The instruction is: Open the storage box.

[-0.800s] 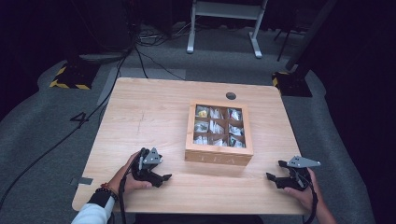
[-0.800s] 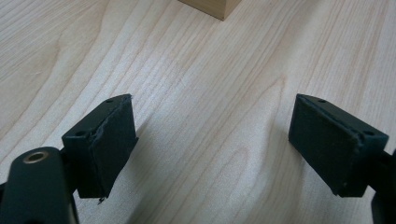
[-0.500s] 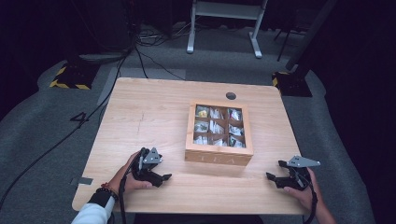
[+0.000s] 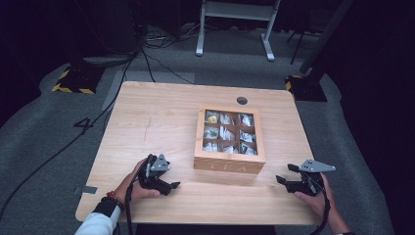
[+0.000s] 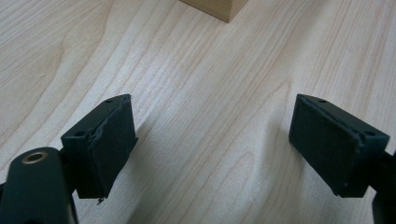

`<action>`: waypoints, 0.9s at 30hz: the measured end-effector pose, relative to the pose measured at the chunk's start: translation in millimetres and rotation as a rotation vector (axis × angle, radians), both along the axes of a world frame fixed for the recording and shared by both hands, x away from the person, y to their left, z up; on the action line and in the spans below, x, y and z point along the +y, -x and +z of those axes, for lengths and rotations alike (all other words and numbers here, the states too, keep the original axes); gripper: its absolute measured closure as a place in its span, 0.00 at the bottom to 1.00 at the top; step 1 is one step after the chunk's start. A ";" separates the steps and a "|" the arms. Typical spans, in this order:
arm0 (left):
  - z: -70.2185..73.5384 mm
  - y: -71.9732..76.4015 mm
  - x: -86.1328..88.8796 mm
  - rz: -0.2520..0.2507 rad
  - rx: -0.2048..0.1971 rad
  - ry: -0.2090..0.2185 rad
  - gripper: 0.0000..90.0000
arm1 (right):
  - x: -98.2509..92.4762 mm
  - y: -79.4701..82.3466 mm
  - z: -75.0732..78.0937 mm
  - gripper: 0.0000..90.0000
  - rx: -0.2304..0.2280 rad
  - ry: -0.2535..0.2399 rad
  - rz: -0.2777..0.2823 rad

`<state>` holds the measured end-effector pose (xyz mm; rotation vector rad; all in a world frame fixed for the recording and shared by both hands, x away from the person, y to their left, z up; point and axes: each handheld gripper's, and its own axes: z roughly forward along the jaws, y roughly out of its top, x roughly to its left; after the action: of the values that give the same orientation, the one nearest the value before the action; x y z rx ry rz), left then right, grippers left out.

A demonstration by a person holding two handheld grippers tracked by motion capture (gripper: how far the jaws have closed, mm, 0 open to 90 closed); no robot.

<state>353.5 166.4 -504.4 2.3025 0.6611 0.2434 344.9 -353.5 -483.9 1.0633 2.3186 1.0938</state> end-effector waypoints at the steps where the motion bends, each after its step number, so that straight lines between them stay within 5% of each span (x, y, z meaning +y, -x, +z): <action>1: 0.0 0.0 0.0 0.000 0.000 0.000 0.17 | 1.2 -0.2 1.6 0.30 -0.002 -0.002 0.004; 12: -0.1 -0.2 0.0 0.002 -0.001 0.001 0.17 | 16.3 -2.6 28.4 0.40 -0.062 -0.037 0.059; 27: 0.0 -0.2 0.2 0.002 -0.001 -0.001 0.17 | 48.5 -11.3 40.0 0.43 -0.050 -0.024 0.143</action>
<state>353.7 166.6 -504.4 2.3023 0.6625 0.2457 356.2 -305.0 -443.9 0.8795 2.3776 1.1899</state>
